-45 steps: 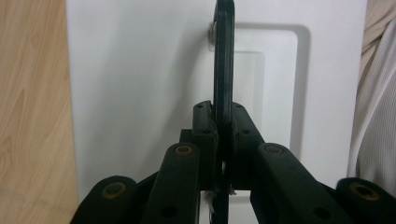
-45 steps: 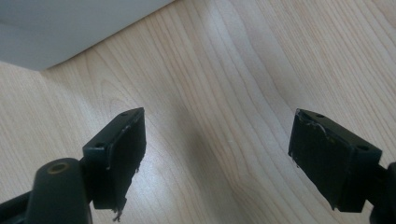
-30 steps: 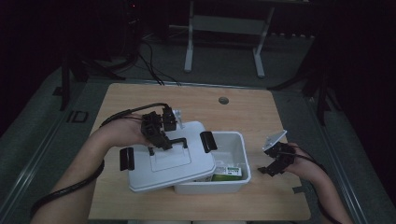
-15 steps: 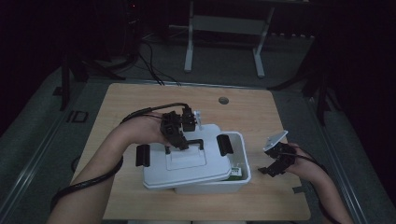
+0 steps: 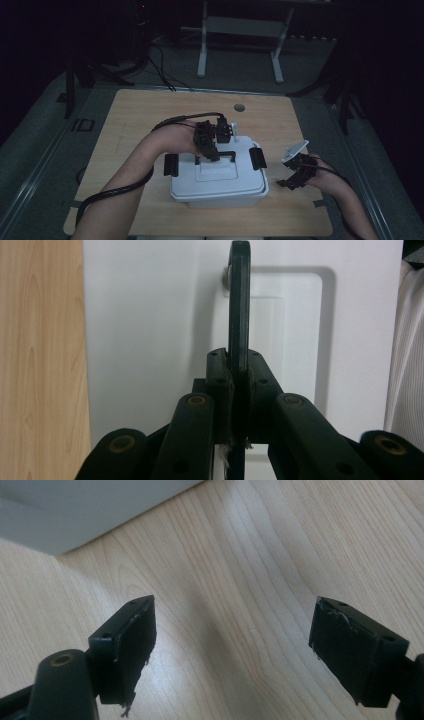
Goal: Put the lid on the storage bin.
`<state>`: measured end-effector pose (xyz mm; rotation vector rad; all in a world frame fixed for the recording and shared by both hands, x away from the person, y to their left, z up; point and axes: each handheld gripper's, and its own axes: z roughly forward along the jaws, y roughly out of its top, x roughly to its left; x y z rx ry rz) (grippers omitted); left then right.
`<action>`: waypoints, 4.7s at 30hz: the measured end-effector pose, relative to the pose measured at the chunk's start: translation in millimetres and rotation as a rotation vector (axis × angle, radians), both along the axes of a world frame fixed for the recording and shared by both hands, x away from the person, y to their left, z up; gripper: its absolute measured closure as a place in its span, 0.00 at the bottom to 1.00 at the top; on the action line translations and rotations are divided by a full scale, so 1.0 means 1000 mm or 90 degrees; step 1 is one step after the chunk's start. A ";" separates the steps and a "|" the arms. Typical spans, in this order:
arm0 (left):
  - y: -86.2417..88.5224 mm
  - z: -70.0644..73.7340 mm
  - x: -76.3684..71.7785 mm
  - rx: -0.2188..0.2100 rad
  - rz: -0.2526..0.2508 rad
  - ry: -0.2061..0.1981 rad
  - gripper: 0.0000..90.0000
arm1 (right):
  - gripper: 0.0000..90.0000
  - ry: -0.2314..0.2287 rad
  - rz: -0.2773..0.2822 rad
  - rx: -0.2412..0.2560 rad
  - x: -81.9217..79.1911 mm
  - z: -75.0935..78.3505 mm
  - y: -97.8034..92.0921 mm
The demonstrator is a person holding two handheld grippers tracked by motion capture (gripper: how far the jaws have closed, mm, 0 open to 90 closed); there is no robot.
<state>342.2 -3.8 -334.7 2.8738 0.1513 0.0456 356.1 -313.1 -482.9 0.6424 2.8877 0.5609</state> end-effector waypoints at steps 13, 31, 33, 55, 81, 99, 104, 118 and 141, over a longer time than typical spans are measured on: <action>-0.024 -0.010 0.007 0.009 -0.014 -0.007 0.93 | 0.21 0.004 0.004 0.001 0.000 0.000 0.000; -0.025 -0.018 0.012 0.014 -0.015 0.006 0.93 | 0.21 0.013 0.010 0.002 0.000 -0.004 0.003; -0.026 -0.018 0.012 0.015 -0.015 0.006 0.93 | 0.21 0.013 0.009 0.003 0.000 -0.004 0.003; -0.027 -0.026 0.017 0.009 -0.015 0.007 0.93 | 0.21 0.015 0.006 0.006 0.000 -0.004 0.001; 0.007 -0.031 0.020 -0.067 0.073 -0.077 0.16 | 0.21 0.014 0.007 0.007 0.000 -0.004 0.002; 0.051 -0.036 0.014 -0.114 0.113 -0.092 0.12 | 0.20 0.008 -0.012 0.015 -0.001 -0.006 -0.005; 0.069 -0.037 0.012 -0.126 0.130 -0.086 0.12 | 0.20 0.008 -0.018 0.018 -0.001 -0.006 -0.007; 0.116 -0.043 0.001 -0.142 0.181 -0.081 0.12 | 0.20 0.006 -0.034 0.022 -0.001 -0.004 -0.010; 0.186 -0.064 -0.014 -0.183 0.264 -0.092 0.11 | 0.20 -0.006 -0.048 0.037 -0.001 -0.010 -0.011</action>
